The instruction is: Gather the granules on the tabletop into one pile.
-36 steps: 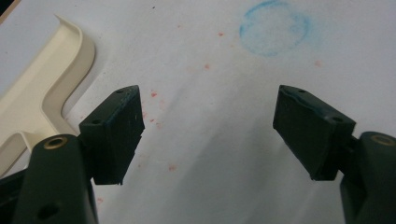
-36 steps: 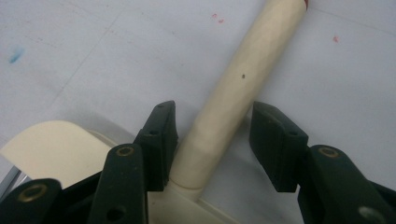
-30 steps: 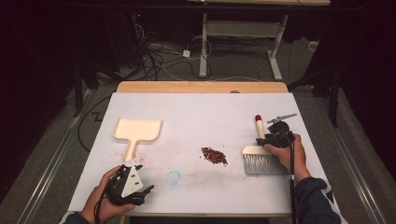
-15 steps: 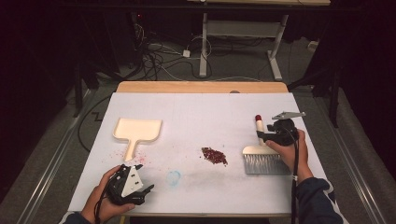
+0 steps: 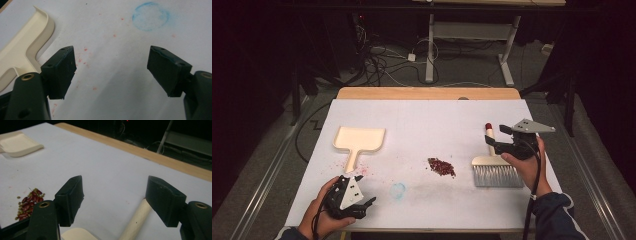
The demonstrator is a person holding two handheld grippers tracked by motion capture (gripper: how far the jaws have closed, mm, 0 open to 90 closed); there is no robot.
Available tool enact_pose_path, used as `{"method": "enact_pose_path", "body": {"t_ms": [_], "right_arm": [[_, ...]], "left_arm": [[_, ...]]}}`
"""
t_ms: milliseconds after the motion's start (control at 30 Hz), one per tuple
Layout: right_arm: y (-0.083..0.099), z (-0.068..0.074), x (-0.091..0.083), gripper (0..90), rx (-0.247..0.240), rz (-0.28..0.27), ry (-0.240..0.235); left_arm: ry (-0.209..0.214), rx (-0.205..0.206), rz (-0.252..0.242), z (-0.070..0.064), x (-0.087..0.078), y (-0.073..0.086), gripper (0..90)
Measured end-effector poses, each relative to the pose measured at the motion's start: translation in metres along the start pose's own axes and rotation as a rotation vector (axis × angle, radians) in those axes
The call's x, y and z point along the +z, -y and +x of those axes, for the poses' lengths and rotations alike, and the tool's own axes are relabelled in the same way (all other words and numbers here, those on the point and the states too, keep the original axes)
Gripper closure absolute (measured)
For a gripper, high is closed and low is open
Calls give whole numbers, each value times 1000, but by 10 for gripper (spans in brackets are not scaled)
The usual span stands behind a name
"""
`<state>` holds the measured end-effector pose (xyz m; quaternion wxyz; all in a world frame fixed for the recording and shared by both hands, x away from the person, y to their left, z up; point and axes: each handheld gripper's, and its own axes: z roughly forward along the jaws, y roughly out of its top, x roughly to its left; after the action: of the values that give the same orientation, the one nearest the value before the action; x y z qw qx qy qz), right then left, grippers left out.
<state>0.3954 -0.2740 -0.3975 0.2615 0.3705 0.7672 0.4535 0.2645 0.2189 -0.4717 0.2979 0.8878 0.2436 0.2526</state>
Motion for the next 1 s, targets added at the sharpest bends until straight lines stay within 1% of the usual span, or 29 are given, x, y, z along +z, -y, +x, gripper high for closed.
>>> {"method": "enact_pose_path", "body": {"t_ms": [100,133,167,233,300,367,500,533,567,600,667,733,800,833,967,1000], "right_arm": [[-1,5,-10,296,-27,-33,21],[-1,7,-14,295,-27,-43,31],[-1,7,-17,291,-41,-59,28],[0,10,-23,282,-41,-84,31],[1,16,-27,267,-50,-82,45],[1,20,-30,260,-79,-90,54],[6,33,-38,237,-113,-97,64],[8,36,-40,231,-123,-96,76],[10,39,-42,228,-133,-101,89],[13,42,-45,225,-144,-120,104],[21,49,-51,216,-167,-161,111],[29,54,-55,192,-196,-158,108],[36,58,-58,192,-212,-161,109],[41,61,-61,192,-220,-169,121],[60,68,-68,191,-233,-173,150],[64,69,-69,190,-232,-159,139]], "left_arm": [[0,-2,0,1,0,0,221],[0,-6,-3,1,0,0,221],[1,-7,-2,1,0,0,221],[1,-5,-1,1,0,0,220],[1,-6,-3,1,0,0,220],[0,-8,-5,1,0,0,219],[-3,-11,-8,2,0,0,211],[-2,-14,-9,3,0,0,211],[-4,-15,-10,3,0,0,210],[-5,-16,-11,3,0,-1,209],[-6,-19,-17,4,1,-1,201],[-7,-20,-17,5,1,-2,200],[-7,-20,-18,5,2,-2,198],[-9,-22,-21,5,2,-2,198],[-16,-25,-22,5,2,-2,198],[-19,-29,-26,5,2,-2,197]]}}
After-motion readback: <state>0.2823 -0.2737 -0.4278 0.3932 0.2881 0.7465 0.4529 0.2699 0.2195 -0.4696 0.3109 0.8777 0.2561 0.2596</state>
